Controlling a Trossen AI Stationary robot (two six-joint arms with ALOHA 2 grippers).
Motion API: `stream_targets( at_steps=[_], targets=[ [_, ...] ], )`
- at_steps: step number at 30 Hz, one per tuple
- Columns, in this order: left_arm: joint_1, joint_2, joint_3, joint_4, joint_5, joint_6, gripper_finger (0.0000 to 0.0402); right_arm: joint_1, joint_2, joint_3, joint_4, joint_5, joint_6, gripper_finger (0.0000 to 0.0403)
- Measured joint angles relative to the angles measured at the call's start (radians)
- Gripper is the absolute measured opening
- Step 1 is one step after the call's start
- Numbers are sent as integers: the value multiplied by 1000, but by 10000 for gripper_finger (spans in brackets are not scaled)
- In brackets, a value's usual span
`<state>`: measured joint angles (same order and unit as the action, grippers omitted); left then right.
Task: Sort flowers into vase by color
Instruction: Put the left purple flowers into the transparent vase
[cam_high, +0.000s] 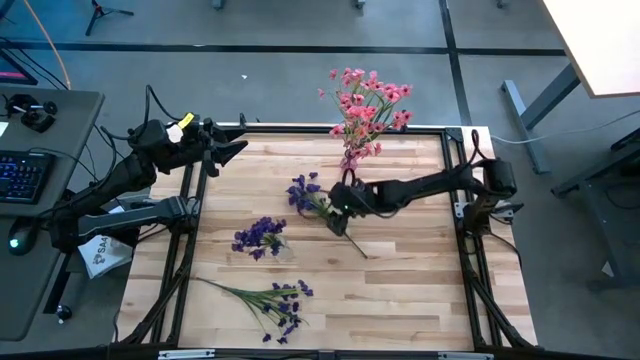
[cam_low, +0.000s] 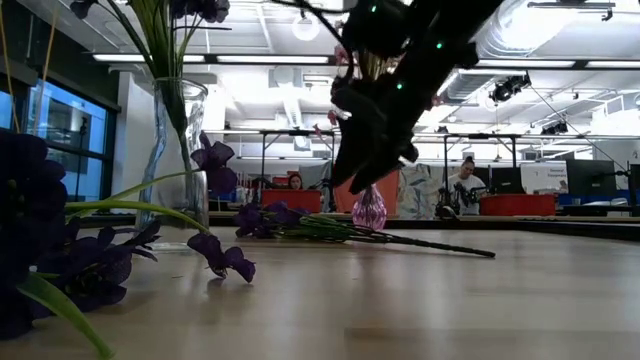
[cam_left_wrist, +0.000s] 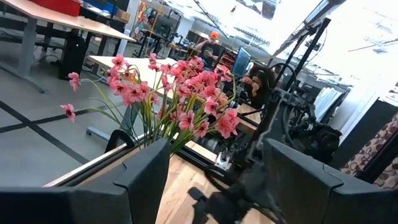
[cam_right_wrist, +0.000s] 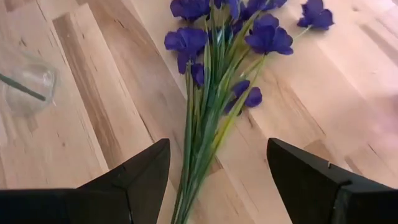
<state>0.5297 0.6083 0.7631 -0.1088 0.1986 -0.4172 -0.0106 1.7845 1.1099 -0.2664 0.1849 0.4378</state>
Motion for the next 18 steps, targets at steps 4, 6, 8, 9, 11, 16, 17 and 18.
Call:
stream_targets(
  at_steps=[4, 6, 8, 9, 11, 16, 17, 18],
  targets=[
    [0, 0, 0, 0, 1, -10, 246, -25, 15, 0, 47, -55, -17, 261],
    [0, 0, 0, 0, 1, -16, 246, -22, 30, 1, 74, -57, -14, 261],
    [0, 0, 0, -1, 1, -17, 246, -15, 55, 1, 94, -58, 9, 261],
    [0, 0, 0, -2, 1, -17, 246, -12, 70, 2, 97, -57, 12, 261],
    [0, 0, 0, -3, 1, -18, 246, -5, 95, 0, 89, -40, 15, 261],
    [0, 0, 0, -3, 1, -17, 246, -2, 144, 0, 105, 5, 50, 261],
    [0, 0, 0, -3, 1, -17, 246, -2, 153, 0, 108, 7, 55, 261],
    [0, 0, 0, -3, 1, -17, 246, -2, 161, 0, 113, 6, 60, 261]
  ],
)
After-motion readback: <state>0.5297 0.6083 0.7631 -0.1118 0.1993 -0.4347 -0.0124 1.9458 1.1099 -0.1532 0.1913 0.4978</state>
